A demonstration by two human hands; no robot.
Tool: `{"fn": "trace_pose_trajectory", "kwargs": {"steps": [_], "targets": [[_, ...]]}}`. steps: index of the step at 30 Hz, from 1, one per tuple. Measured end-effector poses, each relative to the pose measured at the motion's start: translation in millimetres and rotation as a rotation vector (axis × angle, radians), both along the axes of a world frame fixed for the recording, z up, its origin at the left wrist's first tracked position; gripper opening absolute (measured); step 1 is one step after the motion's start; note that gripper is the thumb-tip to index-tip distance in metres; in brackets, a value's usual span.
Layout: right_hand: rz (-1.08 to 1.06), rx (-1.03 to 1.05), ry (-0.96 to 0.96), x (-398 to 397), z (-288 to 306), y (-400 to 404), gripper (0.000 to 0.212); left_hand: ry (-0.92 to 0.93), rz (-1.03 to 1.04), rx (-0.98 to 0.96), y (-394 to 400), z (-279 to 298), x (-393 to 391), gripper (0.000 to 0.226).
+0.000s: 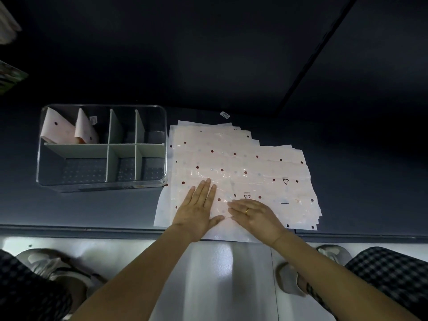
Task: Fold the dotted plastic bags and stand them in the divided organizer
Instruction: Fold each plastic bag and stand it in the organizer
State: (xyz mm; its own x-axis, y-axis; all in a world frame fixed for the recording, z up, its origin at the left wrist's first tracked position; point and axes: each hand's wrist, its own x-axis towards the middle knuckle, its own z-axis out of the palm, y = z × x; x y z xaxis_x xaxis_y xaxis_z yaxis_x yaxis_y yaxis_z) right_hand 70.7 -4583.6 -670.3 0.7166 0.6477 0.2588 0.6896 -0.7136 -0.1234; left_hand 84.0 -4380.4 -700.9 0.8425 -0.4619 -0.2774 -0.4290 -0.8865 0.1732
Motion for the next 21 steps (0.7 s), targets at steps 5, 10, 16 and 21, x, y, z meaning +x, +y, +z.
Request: {"fn": "trace_pose_trajectory", "kwargs": {"steps": [5, 10, 16, 21], "targets": [[0.029, -0.101, -0.004, 0.8, 4.3, 2.4, 0.046, -0.032, -0.121, 0.006, 12.2, 2.4, -4.1, 0.069], [-0.014, -0.152, 0.156, -0.2, 6.5, 10.2, 0.037, -0.051, -0.168, 0.087, 10.2, 5.3, -9.2, 0.076], [-0.210, 0.011, 0.298, 16.9, 47.4, 21.2, 0.030, 0.048, -0.040, -0.127, 13.3, 38.7, 9.7, 0.047], [-0.311, 0.177, 0.412, 32.9, 101.9, 47.2, 0.028, -0.030, -0.049, -0.252, 54.5, 102.9, 37.5, 0.021]]}}
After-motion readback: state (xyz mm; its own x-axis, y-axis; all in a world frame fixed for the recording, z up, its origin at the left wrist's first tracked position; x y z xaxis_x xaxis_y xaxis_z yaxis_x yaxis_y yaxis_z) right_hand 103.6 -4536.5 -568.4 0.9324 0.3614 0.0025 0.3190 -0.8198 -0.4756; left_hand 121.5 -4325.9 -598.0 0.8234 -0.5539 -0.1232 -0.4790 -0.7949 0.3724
